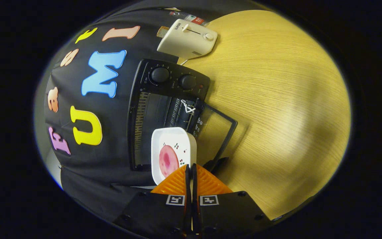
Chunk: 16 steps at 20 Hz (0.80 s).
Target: Open the toaster oven, put the food inside, and close the toaster oven door.
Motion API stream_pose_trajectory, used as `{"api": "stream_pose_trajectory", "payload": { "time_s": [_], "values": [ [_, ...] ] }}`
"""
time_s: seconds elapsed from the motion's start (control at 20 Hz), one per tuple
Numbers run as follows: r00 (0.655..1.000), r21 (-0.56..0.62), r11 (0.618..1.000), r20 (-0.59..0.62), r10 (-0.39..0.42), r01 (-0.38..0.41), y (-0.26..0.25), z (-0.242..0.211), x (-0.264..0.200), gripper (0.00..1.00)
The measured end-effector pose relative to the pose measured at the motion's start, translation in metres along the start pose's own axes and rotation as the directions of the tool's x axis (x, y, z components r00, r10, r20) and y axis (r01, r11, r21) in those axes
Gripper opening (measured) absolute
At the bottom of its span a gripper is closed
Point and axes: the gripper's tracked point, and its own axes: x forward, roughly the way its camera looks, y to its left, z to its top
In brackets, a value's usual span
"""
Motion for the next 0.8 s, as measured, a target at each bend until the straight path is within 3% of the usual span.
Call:
{"api": "stream_pose_trajectory", "payload": {
  "time_s": [0.45, 0.8],
  "values": [
    [0.995, 0.174, 0.985, 0.098, -0.023, 0.006, 0.025, 0.009, 0.07, 0.02],
    [0.984, 0.202, 0.979, 0.175, -0.041, 0.004, 0.046, 0.028, 0.107, 0.02]
  ]
}}
